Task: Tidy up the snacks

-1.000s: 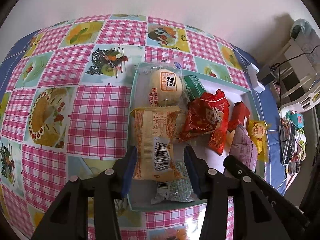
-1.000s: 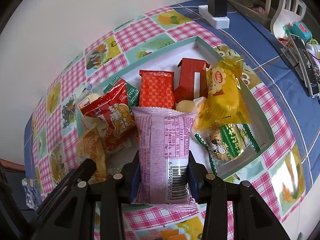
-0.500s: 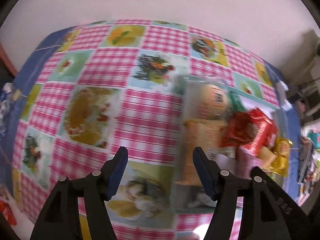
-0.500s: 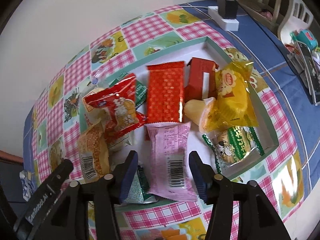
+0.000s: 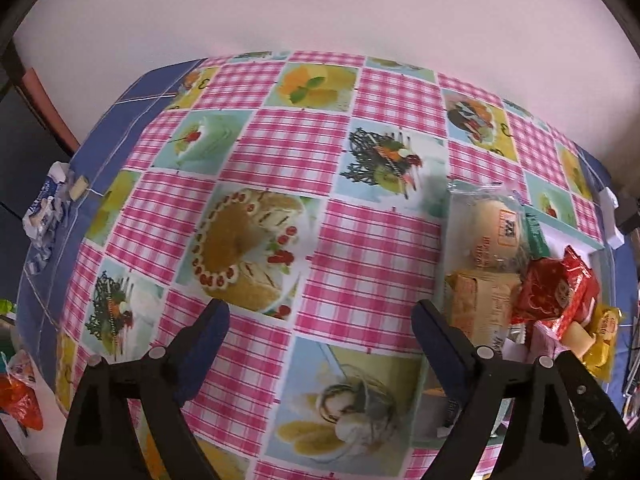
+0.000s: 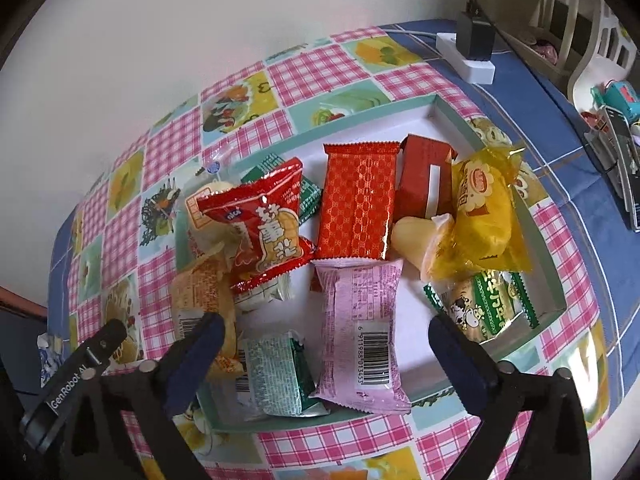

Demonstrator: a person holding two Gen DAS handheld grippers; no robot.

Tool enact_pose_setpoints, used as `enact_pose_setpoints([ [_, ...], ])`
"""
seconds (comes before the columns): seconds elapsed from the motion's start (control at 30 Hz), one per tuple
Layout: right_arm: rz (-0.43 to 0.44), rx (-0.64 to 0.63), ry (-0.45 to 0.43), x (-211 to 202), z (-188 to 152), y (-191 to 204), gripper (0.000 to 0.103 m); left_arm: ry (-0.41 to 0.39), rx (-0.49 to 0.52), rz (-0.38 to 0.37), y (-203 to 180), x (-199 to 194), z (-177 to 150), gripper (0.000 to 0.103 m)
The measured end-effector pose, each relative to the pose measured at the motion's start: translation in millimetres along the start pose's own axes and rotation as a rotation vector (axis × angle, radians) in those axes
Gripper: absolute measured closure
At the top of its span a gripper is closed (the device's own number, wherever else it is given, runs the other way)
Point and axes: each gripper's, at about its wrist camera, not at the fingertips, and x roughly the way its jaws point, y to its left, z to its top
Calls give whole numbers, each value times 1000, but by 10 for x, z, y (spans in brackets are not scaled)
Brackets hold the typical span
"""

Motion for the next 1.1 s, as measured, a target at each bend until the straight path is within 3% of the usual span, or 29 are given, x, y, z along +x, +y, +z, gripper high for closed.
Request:
enact_pose_setpoints([
  [0.23,12,-49,-31,-47,8,95,0,-43,1,115,24,-98,25,10],
  [0.37,5,-71,-34,-56,-5,141,0,-55,-4,120,11,-168,8,10],
  [0.67,11,-81,-21,-65,-71,162,0,-4,3,85,64,-164,-76,10],
  [0.87,15,-120,-38,-142,-235,213,0,41,-1,116,197,-175,-167,10],
  [1.1,31,-143,-29,-186,-438,223,0,59,11,95,314,-247,-353,10],
])
